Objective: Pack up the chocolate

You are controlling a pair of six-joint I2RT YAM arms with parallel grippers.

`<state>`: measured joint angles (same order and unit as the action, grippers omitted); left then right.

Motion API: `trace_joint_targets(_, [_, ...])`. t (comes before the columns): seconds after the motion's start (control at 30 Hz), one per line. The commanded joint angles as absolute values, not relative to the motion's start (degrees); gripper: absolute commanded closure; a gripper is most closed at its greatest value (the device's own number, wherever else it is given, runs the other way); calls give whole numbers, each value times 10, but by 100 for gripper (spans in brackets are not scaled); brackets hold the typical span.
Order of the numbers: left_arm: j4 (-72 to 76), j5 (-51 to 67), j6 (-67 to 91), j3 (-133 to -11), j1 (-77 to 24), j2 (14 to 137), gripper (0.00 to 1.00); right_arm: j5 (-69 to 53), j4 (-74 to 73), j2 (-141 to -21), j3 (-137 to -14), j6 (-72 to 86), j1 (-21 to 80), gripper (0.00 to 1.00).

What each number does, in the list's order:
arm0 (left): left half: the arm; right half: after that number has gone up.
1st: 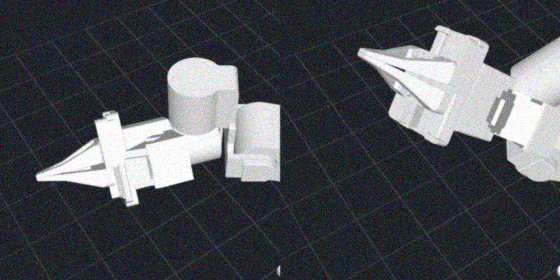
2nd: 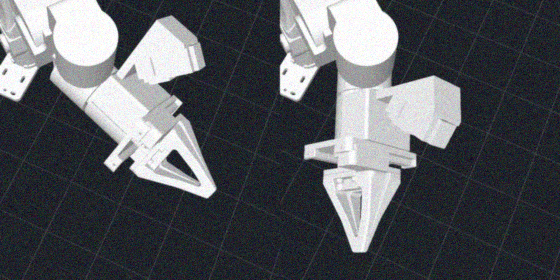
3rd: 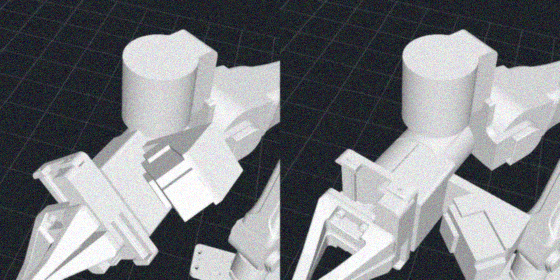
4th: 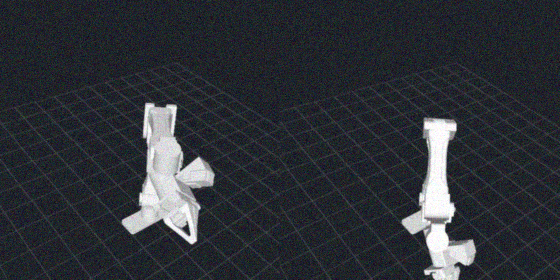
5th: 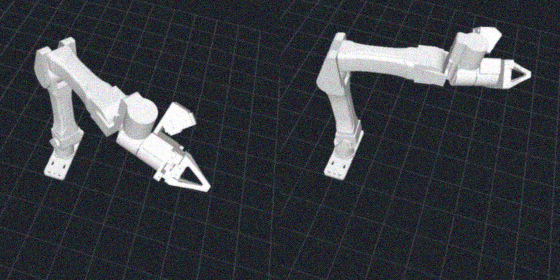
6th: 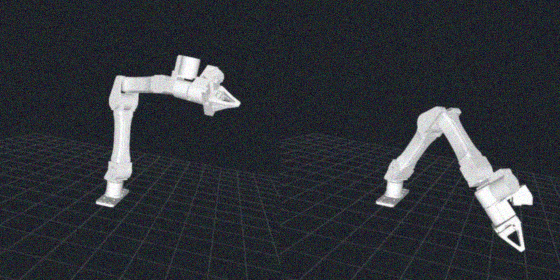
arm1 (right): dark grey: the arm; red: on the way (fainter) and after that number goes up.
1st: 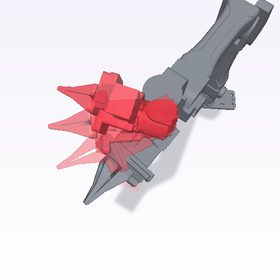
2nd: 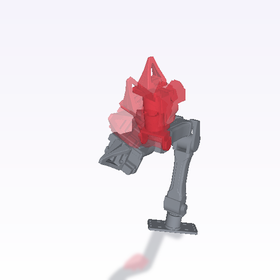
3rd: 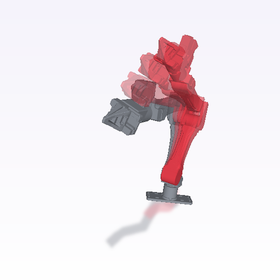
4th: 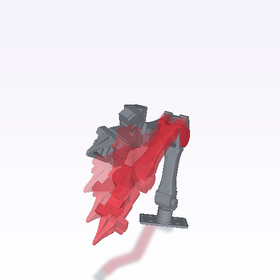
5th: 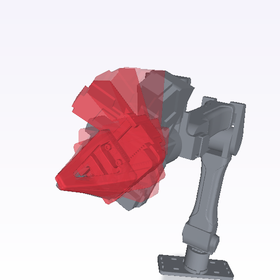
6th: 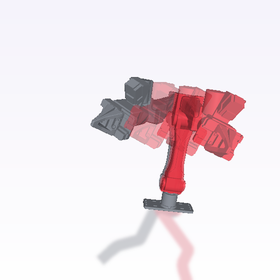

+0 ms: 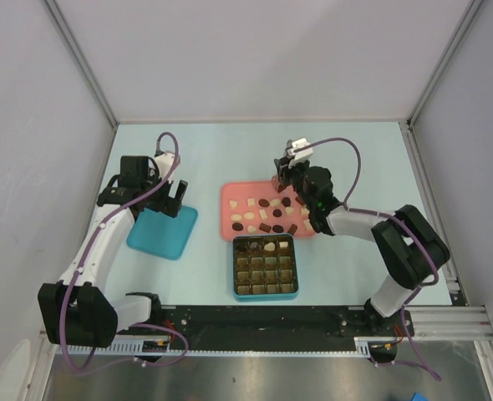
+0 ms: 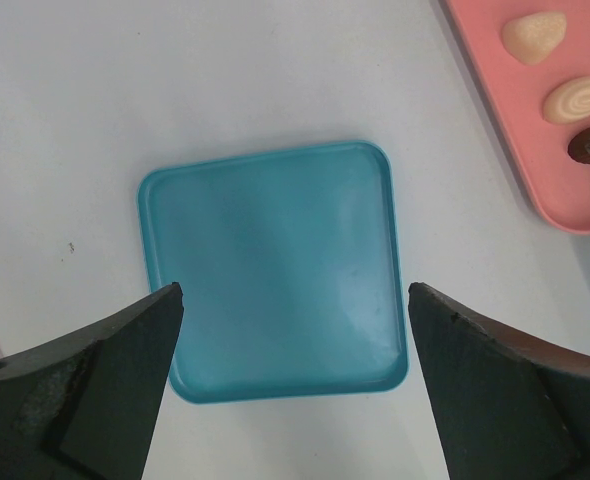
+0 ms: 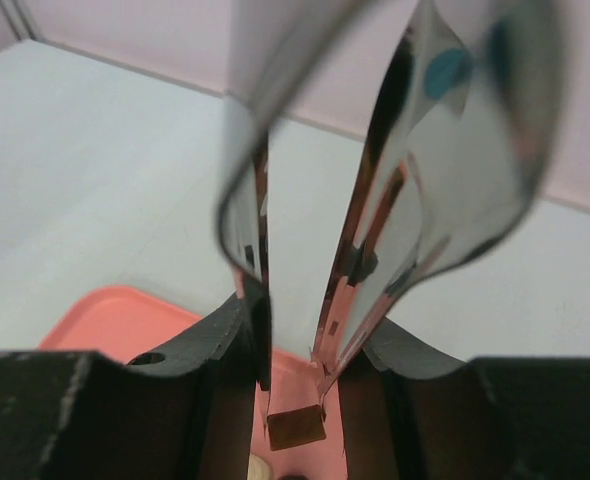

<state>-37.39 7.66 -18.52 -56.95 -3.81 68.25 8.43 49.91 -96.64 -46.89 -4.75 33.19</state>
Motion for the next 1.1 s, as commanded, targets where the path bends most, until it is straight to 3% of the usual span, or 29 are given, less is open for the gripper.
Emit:
trace_joint_targets(0.0, [-365,72,-192,-587,-35,672,0,76,505,-882,-500,-76,372,68])
trace_joint_targets(0.53, [-361,79,-185,-577,-35,665,0,125,367,-686,-410,-39,601,70])
trace_joint_targets(1.07, [-367,79,-181,-570,-35,650,0,161,361,-716,-385,18,711,69])
